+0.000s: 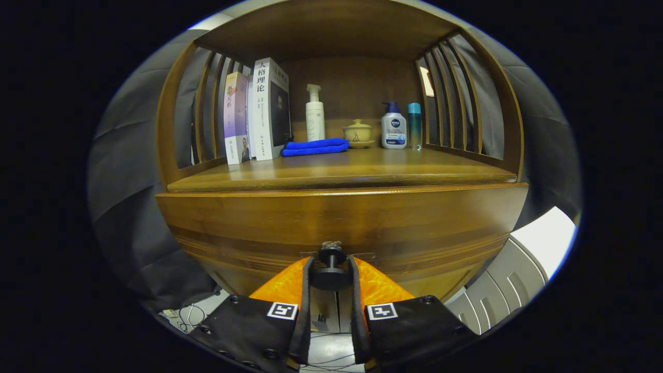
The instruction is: Pull open the drawer, take out the items inside it, and place them on the countertop above the cabinet.
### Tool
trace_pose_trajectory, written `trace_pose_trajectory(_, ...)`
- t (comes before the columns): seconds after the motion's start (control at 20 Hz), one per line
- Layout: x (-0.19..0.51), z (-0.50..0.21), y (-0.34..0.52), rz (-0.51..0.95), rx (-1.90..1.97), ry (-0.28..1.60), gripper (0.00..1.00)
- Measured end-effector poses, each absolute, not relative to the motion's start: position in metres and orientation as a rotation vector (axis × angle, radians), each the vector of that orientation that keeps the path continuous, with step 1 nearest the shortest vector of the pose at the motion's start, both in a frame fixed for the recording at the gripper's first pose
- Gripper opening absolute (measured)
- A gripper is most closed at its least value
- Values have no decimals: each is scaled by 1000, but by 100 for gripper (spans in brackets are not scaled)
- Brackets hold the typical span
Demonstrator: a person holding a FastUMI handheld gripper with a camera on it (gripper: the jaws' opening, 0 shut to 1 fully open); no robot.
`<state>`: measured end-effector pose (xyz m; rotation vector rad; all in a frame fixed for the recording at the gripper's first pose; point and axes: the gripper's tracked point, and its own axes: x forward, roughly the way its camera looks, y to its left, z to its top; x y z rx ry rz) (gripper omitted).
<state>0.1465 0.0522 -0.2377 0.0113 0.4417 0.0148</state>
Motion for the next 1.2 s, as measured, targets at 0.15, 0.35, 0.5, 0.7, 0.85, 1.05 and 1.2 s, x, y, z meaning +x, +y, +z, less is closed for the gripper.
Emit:
trace_pose_trajectory(0.15, 132, -237, 51, 18, 14, 437, 35)
trace_pose_trajectory(0.35, 115, -235, 51, 27, 13, 436, 35)
trace_pose_trajectory(0.5, 104, -233, 51, 30, 11, 434, 35)
trace_pose_trajectory(0.7, 90, -232, 52, 37, 11, 433, 35)
trace_pose_trajectory(0.85, 80, -231, 52, 43, 15, 426, 35)
trace_pose_trajectory(1.05, 66, -230, 52, 49, 5, 419, 35)
trace_pose_trajectory(1.2, 57, -231, 52, 54, 1, 420, 35)
